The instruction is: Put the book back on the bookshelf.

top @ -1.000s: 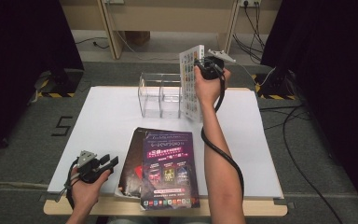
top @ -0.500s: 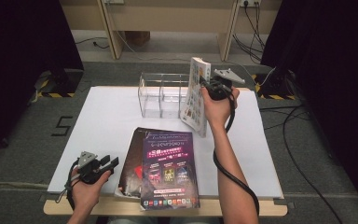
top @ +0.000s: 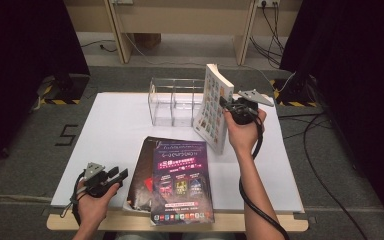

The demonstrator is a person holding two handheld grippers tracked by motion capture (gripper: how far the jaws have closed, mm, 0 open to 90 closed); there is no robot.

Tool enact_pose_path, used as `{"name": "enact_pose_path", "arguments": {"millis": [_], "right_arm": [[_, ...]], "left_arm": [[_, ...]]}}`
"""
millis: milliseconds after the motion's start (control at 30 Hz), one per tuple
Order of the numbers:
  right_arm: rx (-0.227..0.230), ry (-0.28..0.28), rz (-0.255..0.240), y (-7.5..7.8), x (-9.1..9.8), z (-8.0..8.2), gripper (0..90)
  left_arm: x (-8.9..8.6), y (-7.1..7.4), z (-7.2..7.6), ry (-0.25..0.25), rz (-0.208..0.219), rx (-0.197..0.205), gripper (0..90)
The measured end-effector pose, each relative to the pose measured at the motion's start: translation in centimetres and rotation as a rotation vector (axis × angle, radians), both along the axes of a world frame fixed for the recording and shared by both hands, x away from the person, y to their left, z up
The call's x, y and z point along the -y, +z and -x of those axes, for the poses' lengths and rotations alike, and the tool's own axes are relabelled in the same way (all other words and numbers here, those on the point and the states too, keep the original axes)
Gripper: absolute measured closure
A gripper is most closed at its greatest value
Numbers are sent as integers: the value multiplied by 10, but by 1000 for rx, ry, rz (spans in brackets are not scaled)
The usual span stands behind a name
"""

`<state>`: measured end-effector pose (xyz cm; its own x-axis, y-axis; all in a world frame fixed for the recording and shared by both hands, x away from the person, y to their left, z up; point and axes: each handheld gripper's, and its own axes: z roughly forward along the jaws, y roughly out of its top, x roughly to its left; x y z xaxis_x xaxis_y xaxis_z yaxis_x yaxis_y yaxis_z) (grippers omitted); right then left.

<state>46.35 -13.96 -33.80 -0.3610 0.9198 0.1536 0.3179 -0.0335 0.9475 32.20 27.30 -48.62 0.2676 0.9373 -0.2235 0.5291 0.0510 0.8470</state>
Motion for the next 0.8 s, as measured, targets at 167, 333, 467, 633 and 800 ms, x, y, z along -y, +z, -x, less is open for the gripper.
{"name": "enact_pose_path", "arguments": {"millis": [167,333,467,633,800], "right_arm": [[-28,-19,5,-3,4,13,715],[-39,-27,2,-7,6,22,708],[-38,-34,4,-10,7,28,698],[-33,-47,-9,-8,9,29,669],[-28,-54,-8,-3,10,25,652]], "left_arm": [[1,0,0,-2,-1,-1,566],[2,0,0,-4,0,-5,566],[2,0,0,-5,-1,-4,566],[2,-1,0,-5,0,-6,566],[1,-1,0,-6,-4,-6,566]]}}
